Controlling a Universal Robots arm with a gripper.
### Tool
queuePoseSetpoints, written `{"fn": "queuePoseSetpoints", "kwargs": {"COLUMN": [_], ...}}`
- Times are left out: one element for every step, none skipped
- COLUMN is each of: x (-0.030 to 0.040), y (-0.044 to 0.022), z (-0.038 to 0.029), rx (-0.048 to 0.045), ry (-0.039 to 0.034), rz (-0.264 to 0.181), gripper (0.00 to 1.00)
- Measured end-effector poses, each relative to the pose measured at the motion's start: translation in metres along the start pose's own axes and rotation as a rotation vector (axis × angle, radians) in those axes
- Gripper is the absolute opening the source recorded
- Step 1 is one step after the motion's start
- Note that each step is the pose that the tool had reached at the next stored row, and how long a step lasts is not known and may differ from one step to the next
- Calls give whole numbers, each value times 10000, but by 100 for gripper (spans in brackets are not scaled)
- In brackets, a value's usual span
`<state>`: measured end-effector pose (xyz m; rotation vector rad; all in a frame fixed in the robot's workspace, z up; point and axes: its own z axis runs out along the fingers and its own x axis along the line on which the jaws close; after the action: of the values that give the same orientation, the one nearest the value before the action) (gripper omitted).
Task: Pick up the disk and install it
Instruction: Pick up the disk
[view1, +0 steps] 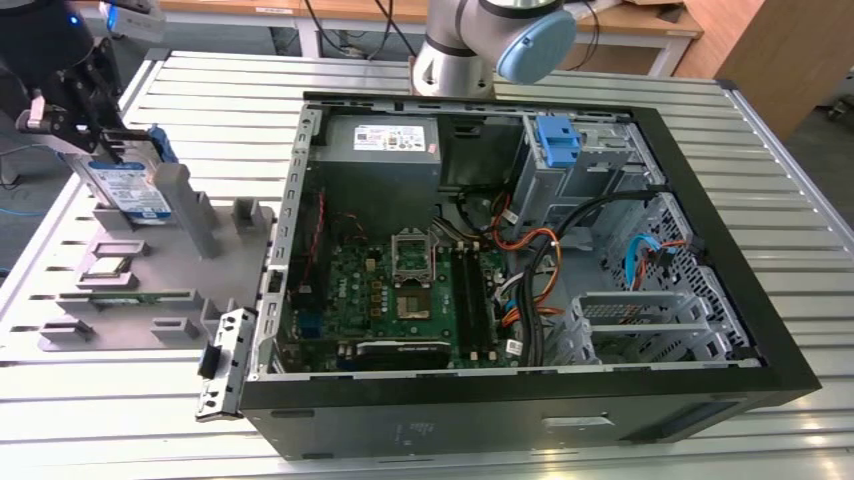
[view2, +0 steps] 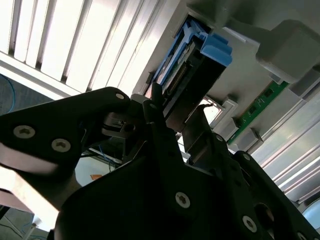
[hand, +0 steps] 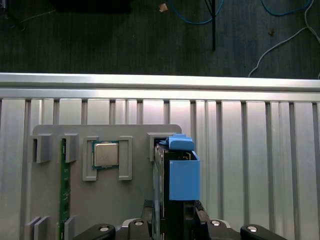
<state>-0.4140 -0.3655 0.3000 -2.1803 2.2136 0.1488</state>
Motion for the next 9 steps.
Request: {"fn": "queuePoseSetpoints", "kwargs": {"x": [1,2,2,2,2,2,2,2,1], "y": [-1,-1,-1,-1,-1,-1,-1,-1,-2], "z": [15,23,23,23,23,24,24,18,11], "rx": [0,0,-1,-1,-2,-2,-1,-1,1], "ry": [2,5,6,6,6,6,6,6,5], "rz": [0,0,1,1,1,1,1,1,1], "gripper": [43,43,43,43,43,43,43,43,43]}}
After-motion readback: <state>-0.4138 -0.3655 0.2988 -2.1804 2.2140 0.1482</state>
